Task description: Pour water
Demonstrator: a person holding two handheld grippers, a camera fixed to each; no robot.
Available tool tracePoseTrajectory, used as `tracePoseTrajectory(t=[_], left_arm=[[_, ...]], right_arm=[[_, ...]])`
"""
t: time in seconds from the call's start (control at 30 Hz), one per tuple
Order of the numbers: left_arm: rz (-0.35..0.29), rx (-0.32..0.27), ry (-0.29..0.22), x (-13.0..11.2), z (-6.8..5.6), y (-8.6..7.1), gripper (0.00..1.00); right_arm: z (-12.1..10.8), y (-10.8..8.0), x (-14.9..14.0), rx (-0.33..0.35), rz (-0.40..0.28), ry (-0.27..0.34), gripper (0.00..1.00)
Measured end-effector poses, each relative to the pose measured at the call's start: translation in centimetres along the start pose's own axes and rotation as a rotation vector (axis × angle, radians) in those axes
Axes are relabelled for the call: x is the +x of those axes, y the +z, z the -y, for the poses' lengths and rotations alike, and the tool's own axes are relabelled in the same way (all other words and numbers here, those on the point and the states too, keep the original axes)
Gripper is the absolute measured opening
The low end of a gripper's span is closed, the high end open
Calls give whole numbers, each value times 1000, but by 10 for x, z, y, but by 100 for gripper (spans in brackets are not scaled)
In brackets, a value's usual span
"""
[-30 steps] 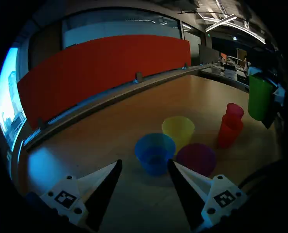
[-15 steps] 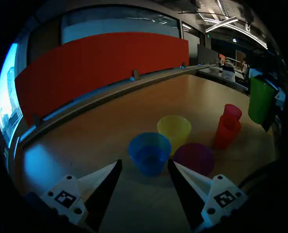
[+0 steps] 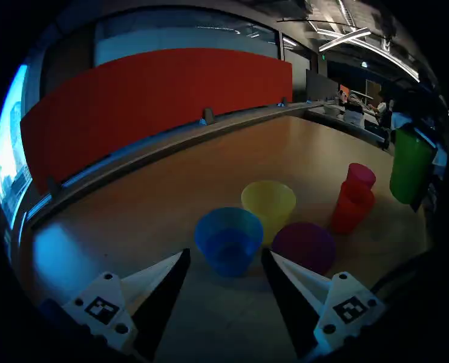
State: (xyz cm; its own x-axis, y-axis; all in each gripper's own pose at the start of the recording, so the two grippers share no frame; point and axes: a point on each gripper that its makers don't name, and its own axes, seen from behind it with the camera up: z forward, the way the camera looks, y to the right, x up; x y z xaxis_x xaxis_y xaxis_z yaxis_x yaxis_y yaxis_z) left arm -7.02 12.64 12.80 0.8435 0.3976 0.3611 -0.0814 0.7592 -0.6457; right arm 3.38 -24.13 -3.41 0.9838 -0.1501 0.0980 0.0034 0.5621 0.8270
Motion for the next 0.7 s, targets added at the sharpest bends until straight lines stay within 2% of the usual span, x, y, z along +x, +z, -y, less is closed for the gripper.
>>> tracePoseTrajectory(t=[0.7], left_arm=[[24,-17,10,-2,-1,14,87]], right_arm=[[24,4,-17,41,25,12,93]])
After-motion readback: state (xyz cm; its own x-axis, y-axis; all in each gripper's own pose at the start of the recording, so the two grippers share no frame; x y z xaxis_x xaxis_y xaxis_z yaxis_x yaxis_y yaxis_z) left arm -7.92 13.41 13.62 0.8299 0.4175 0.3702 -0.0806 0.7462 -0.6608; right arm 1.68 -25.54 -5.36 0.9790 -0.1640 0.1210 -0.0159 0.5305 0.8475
